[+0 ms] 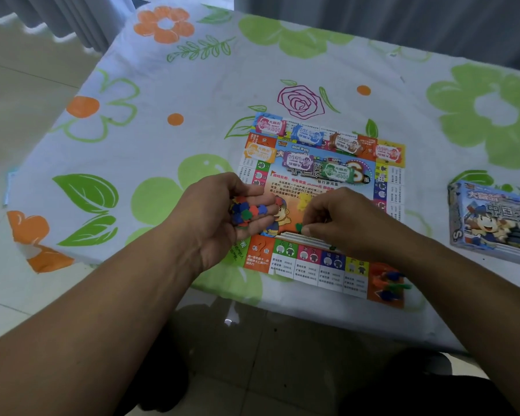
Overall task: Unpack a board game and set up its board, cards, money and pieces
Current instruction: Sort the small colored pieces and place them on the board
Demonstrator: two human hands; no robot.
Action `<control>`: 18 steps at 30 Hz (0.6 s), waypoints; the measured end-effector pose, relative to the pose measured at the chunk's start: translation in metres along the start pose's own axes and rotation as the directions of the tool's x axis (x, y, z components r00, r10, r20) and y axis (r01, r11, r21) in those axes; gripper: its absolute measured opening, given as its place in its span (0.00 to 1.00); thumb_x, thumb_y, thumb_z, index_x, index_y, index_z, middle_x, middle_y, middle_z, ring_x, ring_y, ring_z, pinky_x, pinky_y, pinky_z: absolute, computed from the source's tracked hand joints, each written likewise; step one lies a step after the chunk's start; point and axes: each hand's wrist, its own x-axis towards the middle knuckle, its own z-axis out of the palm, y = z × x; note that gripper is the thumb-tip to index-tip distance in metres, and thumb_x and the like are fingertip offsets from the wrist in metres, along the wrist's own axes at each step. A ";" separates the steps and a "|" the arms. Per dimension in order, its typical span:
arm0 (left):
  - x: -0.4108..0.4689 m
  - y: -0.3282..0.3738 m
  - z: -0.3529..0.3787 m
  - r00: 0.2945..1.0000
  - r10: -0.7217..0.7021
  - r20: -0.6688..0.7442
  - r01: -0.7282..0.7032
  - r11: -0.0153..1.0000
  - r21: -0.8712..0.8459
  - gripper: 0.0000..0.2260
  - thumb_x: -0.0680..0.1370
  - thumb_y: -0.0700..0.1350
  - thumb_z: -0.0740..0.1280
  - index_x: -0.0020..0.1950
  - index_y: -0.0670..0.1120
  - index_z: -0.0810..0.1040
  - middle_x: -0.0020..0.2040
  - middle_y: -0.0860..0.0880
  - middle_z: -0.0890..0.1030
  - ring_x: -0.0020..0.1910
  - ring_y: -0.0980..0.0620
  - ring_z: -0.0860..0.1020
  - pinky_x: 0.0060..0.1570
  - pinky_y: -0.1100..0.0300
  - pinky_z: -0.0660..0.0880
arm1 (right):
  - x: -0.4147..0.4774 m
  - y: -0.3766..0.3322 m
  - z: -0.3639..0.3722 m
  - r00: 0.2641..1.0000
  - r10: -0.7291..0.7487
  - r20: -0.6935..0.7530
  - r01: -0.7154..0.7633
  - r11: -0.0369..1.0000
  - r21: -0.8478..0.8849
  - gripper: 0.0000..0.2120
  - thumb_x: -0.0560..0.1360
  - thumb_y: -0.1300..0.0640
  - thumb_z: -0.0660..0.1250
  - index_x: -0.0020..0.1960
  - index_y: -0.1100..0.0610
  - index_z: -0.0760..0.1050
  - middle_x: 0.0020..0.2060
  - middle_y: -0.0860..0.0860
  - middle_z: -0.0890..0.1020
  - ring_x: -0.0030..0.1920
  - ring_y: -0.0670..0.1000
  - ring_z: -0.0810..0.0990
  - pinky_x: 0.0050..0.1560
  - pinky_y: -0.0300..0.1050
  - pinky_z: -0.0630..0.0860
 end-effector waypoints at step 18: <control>0.002 -0.001 0.000 1.000 -0.022 0.021 0.021 1.000 0.016 0.15 0.78 0.38 0.59 0.61 0.35 0.77 0.49 0.39 0.86 0.46 0.44 0.86 0.43 0.53 0.83 | 0.003 0.003 -0.010 0.999 0.035 -0.011 -0.034 0.995 0.092 0.06 0.77 0.65 0.70 0.46 0.55 0.82 0.37 0.49 0.84 0.36 0.47 0.84 0.40 0.48 0.83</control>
